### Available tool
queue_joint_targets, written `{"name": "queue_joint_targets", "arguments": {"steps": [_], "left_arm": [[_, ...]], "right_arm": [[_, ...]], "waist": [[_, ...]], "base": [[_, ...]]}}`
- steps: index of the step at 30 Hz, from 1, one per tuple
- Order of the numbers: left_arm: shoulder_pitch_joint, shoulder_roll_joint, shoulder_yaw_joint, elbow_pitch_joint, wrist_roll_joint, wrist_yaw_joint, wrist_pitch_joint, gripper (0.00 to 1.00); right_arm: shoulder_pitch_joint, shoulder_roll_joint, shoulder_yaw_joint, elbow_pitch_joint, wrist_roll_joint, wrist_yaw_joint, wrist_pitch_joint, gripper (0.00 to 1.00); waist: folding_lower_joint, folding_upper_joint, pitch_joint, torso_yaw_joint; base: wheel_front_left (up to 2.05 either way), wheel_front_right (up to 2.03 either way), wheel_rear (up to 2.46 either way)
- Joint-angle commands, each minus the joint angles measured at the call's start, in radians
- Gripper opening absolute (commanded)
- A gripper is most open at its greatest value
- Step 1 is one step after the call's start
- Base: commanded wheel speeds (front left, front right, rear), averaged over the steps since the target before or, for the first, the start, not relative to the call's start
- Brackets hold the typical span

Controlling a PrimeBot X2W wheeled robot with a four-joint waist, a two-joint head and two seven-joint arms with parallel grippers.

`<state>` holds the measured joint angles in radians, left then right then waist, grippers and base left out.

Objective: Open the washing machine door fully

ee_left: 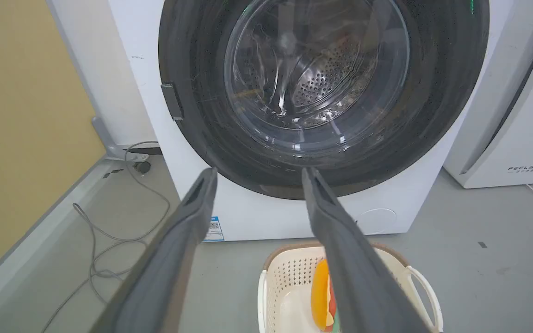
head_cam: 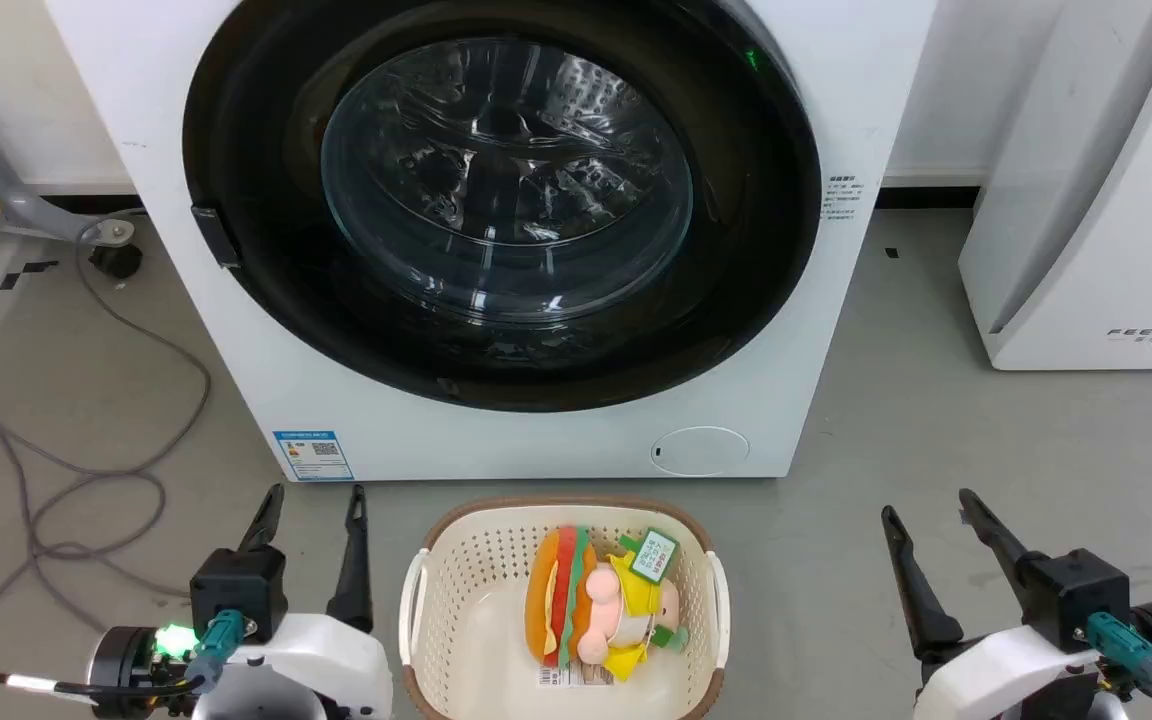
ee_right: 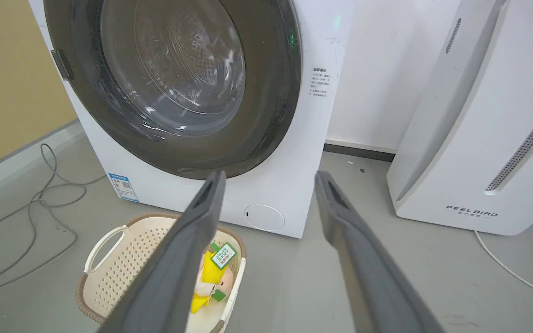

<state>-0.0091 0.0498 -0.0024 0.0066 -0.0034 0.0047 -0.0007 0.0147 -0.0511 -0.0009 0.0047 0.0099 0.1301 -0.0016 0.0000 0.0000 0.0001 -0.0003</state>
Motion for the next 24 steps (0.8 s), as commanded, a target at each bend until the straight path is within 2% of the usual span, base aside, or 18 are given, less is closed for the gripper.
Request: {"name": "queue_joint_targets", "arguments": {"steps": [1, 4, 5, 13, 24], "left_arm": [[-0.001, 0.000, -0.004, 0.004, -0.008, 0.000, -0.007, 1.00], [-0.004, 0.000, -0.011, 0.011, -0.015, 0.000, -0.013, 1.00], [-0.004, 0.000, -0.013, 0.013, -0.017, 0.000, -0.016, 1.00], [-0.011, 0.000, -0.026, 0.024, -0.035, 0.002, -0.032, 1.00], [-0.018, 0.000, -0.045, 0.033, -0.060, 0.005, -0.055, 1.00]], "right_arm": [[0.002, 0.000, -0.003, 0.003, 0.005, 0.000, -0.006, 1.00], [0.002, 0.000, -0.006, 0.006, 0.012, 0.000, -0.012, 1.00], [0.002, 0.000, -0.006, 0.007, 0.014, 0.000, -0.014, 0.00], [0.004, 0.000, -0.013, 0.012, 0.050, 0.000, -0.031, 0.00], [0.000, 0.000, -0.025, 0.013, 0.221, 0.000, -0.055, 0.00]], "waist": [[0.0000, 0.0000, 0.000, 0.000], [0.0000, 0.0000, 0.000, -0.001], [0.0000, 0.0000, 0.000, -0.001], [0.0000, 0.0000, 0.002, -0.001], [0.0000, 0.0000, 0.005, -0.001]], "base": [[0.00, 0.00, 0.00], [0.00, 0.00, 0.00], [0.00, 0.00, 0.00], [0.00, 0.00, 0.00], [0.00, 0.00, 0.00]]}}
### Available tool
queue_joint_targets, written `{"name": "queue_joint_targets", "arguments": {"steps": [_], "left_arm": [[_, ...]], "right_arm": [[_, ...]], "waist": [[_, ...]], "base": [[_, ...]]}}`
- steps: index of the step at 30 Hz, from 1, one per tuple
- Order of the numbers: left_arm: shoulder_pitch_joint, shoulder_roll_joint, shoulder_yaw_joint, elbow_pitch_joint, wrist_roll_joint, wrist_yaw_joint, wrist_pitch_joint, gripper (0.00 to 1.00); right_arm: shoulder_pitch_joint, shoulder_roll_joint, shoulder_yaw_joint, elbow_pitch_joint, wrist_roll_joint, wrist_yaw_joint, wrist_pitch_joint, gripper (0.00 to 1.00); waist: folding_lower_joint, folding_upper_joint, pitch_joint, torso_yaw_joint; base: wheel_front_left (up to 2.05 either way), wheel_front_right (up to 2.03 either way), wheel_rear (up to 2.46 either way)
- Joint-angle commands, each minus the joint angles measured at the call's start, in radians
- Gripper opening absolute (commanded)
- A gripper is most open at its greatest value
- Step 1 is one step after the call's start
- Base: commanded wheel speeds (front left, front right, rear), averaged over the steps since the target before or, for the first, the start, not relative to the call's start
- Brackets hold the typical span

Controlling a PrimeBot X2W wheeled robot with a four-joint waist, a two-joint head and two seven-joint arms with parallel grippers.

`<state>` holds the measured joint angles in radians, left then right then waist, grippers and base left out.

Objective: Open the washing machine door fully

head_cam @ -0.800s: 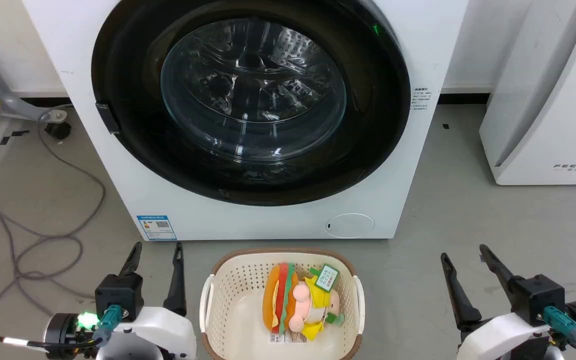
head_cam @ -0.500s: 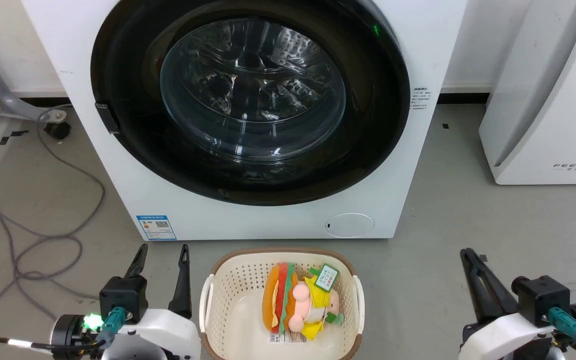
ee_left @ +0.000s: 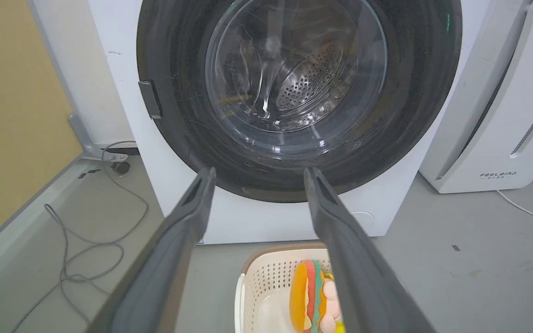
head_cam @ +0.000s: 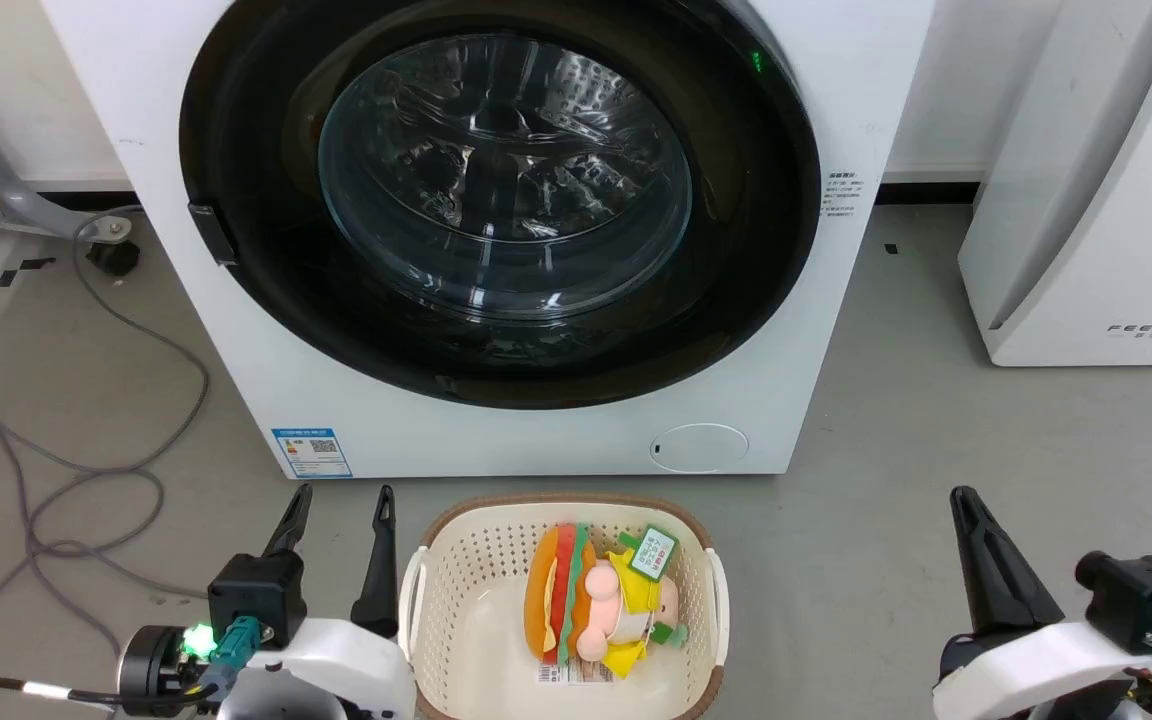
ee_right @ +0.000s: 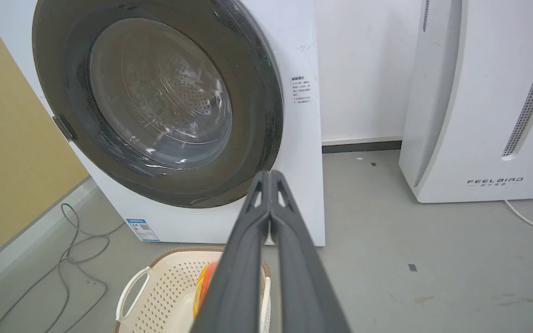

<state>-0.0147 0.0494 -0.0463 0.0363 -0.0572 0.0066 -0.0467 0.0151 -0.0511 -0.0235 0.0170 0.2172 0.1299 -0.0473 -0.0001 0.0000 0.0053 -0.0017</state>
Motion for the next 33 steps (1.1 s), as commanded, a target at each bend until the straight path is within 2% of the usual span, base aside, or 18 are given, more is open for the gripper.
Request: {"name": "queue_joint_targets", "arguments": {"steps": [1, 22, 33], "left_arm": [[-0.013, 0.000, -0.003, 0.004, -0.008, 0.003, -0.012, 1.00], [-0.040, 0.001, -0.032, 0.014, -0.047, 0.010, -0.055, 1.00], [-0.060, 0.001, -0.041, 0.004, -0.059, 0.012, -0.076, 1.00]], "right_arm": [[-0.001, 0.000, -0.004, 0.000, 0.029, 0.000, -0.011, 0.00], [-0.110, -0.001, -0.049, 0.057, 0.573, 0.000, -0.055, 0.00], [-0.249, -0.062, -0.065, 0.147, 0.818, 0.000, -0.076, 0.00]], "waist": [[0.0001, 0.0000, 0.001, 0.000], [0.0001, 0.0000, 0.028, -0.003], [0.0001, 0.0000, 0.058, -0.002]], "base": [[0.00, 0.00, 0.00], [0.00, 0.00, 0.00], [0.00, 0.00, 0.00]]}}
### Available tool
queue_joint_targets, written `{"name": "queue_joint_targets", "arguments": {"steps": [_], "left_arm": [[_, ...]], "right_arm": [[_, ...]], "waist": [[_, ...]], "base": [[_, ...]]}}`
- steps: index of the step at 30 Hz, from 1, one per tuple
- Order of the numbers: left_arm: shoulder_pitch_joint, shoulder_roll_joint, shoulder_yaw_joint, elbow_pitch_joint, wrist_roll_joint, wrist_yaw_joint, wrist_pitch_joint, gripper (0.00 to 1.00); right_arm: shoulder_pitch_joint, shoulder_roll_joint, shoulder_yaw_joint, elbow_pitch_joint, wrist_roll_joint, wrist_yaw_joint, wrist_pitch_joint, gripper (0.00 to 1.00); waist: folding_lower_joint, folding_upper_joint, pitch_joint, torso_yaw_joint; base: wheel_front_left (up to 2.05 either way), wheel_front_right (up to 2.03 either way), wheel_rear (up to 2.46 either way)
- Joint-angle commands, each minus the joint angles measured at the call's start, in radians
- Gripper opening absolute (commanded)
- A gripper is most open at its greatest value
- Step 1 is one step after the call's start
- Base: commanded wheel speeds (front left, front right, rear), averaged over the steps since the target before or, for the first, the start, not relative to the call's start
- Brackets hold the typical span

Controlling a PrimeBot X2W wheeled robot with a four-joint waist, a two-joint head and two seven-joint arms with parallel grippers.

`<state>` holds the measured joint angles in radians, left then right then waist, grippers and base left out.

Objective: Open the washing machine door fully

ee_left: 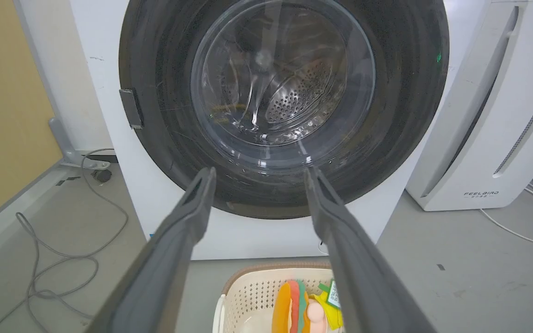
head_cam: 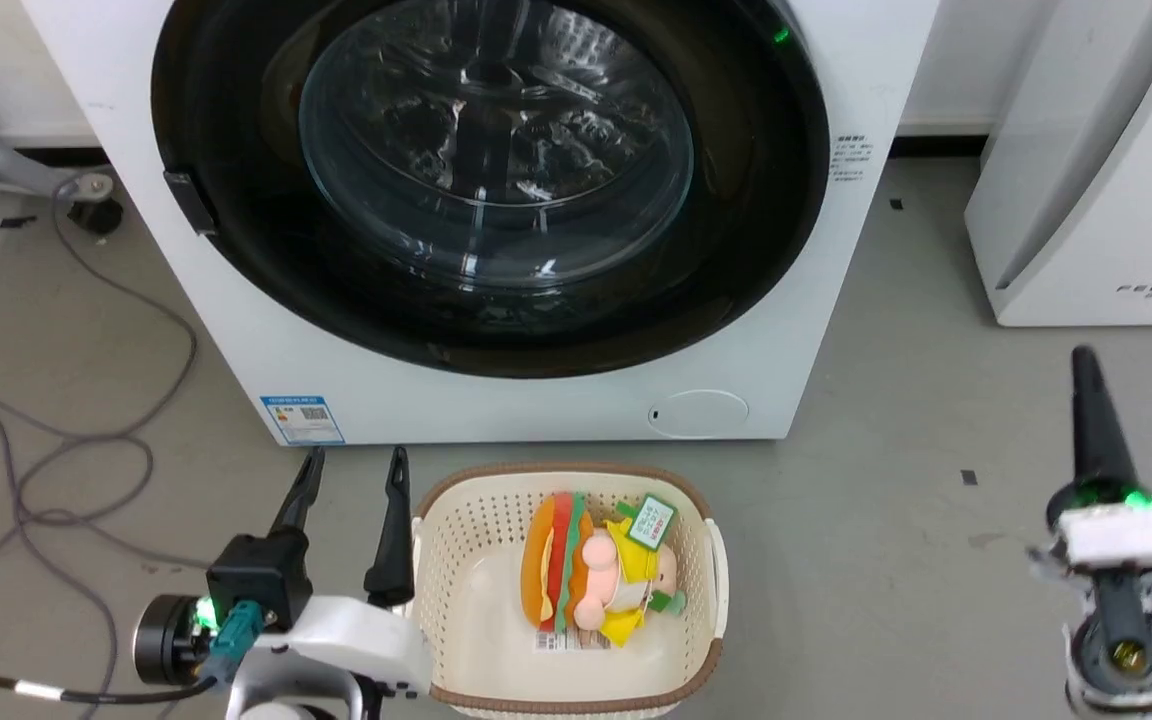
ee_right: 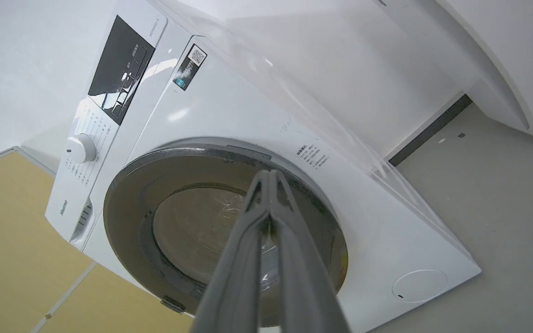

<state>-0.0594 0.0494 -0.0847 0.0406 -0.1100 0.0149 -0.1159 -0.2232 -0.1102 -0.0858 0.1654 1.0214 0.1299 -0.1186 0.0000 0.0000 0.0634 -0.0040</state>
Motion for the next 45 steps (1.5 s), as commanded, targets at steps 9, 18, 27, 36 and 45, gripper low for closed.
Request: {"name": "queue_joint_targets", "arguments": {"steps": [9, 18, 27, 36, 45], "left_arm": [[-0.040, 0.001, -0.012, -0.008, -0.019, 0.004, -0.026, 1.00], [-0.067, 0.001, -0.028, -0.007, -0.031, -0.002, -0.045, 1.00], [-0.101, 0.001, -0.053, -0.006, -0.045, -0.008, -0.063, 1.00], [-0.138, 0.001, -0.081, -0.013, -0.065, -0.007, -0.082, 1.00], [-0.173, 0.001, -0.102, -0.019, -0.084, -0.003, -0.101, 1.00]], "right_arm": [[-0.181, -0.094, 0.051, 0.101, 0.211, 0.001, -0.017, 0.00], [-0.395, -0.210, 0.174, 0.242, 0.421, 0.001, -0.010, 0.00], [-0.636, -0.309, 0.387, 0.406, 0.644, 0.001, 0.033, 0.00], [-0.909, -0.387, 0.618, 0.544, 0.839, 0.001, 0.105, 0.00], [-1.163, -0.407, 0.903, 0.692, 0.996, 0.001, 0.274, 0.00]], "waist": [[0.0000, 0.0000, 0.041, 0.002], [0.0000, 0.0000, 0.083, 0.010], [0.0000, 0.0000, 0.127, 0.025], [0.0000, 0.0000, 0.179, 0.044], [0.0000, 0.0000, 0.237, 0.053]], "base": [[0.00, 0.00, 0.00], [0.00, 0.00, 0.00], [0.00, 0.00, 0.00], [0.00, 0.00, 0.00], [0.00, 0.00, 0.00]]}}
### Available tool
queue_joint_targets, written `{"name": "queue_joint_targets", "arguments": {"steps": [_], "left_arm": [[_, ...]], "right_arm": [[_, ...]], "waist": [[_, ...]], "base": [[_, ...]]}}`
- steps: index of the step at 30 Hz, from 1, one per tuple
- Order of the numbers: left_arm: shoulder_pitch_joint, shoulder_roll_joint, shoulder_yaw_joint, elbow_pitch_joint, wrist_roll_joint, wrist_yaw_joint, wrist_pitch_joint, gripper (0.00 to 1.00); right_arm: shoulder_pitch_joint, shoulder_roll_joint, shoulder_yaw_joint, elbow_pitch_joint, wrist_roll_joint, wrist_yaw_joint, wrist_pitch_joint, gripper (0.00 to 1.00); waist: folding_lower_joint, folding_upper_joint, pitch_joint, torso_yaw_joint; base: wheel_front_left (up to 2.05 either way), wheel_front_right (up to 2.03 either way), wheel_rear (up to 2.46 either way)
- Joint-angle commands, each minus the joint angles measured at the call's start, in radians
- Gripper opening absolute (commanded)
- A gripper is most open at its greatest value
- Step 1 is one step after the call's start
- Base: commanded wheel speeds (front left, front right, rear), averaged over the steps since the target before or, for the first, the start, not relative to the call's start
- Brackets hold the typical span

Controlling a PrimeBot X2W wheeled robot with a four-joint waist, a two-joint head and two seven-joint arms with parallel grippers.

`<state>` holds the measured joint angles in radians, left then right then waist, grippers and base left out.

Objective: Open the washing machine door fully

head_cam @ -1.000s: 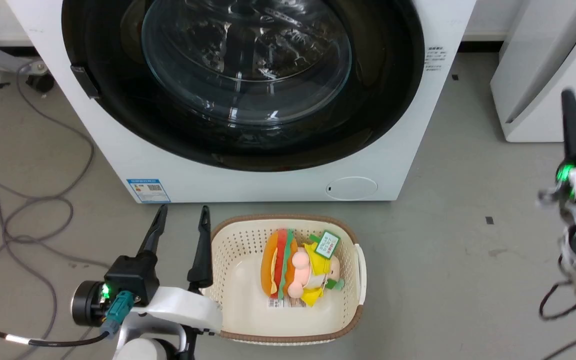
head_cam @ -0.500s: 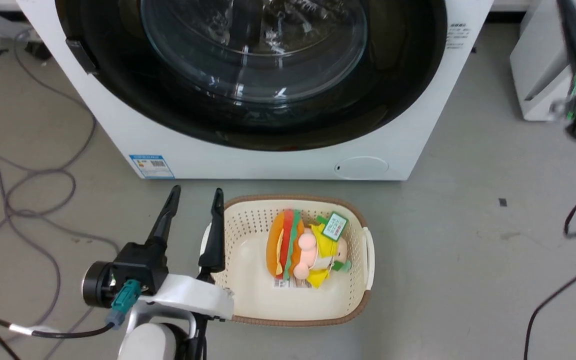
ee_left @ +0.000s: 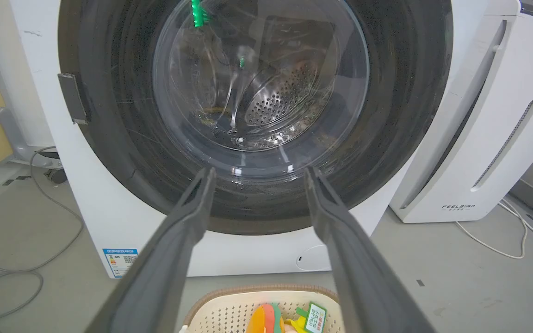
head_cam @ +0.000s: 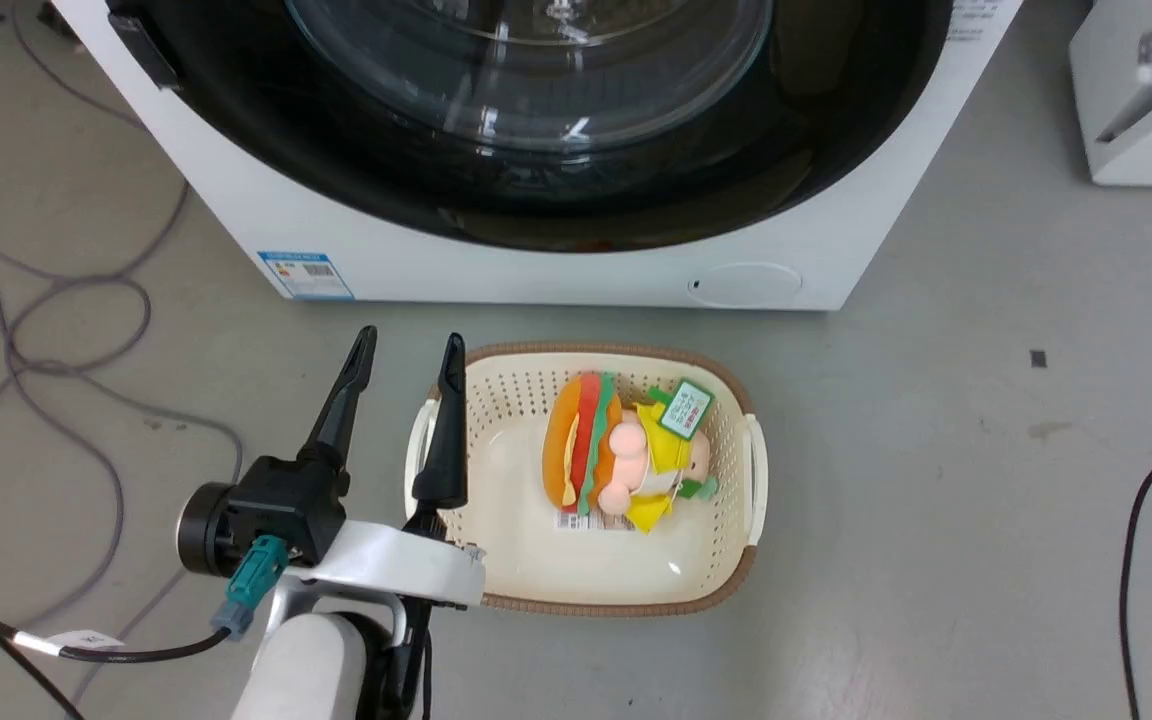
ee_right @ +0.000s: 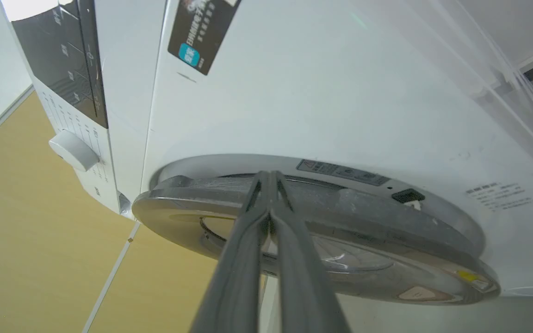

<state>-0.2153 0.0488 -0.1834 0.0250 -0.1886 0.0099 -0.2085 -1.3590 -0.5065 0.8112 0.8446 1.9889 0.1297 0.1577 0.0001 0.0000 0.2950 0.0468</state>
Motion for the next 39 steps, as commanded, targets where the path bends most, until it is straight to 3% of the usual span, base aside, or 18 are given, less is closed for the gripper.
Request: {"name": "queue_joint_targets", "arguments": {"steps": [1, 11, 21, 30, 39], "left_arm": [[-0.022, 0.001, -0.006, -0.004, -0.009, 0.002, -0.011, 1.00], [-0.071, 0.001, -0.033, -0.003, -0.036, 0.004, -0.031, 1.00], [-0.103, 0.001, -0.054, -0.002, -0.058, 0.008, -0.052, 1.00], [-0.099, 0.001, -0.057, 0.005, -0.065, 0.015, -0.053, 1.00], [-0.108, 0.001, -0.063, 0.000, -0.068, 0.017, -0.053, 1.00]], "right_arm": [[-0.054, -0.010, 0.037, 0.028, 0.043, 0.001, 0.016, 0.00], [-0.278, 0.032, 0.305, 0.176, 0.177, 0.001, 0.166, 0.00], [-0.440, 0.084, 0.452, 0.308, 0.282, 0.001, 0.258, 0.00], [-0.408, 0.127, 0.466, 0.324, 0.200, 0.001, 0.374, 0.00], [-0.391, 0.160, 0.468, 0.353, 0.178, 0.001, 0.392, 0.00]], "waist": [[-0.0001, 0.0000, 0.013, 0.003], [-0.0001, 0.0000, 0.072, 0.021], [-0.0001, 0.0000, 0.119, 0.036], [-0.0001, 0.0000, 0.104, 0.036], [-0.0001, 0.0000, 0.123, 0.031]], "base": [[0.00, 0.00, 0.00], [0.00, 0.00, 0.00], [0.00, 0.00, 0.00], [0.00, 0.00, 0.00], [0.00, 0.00, 0.00]]}}
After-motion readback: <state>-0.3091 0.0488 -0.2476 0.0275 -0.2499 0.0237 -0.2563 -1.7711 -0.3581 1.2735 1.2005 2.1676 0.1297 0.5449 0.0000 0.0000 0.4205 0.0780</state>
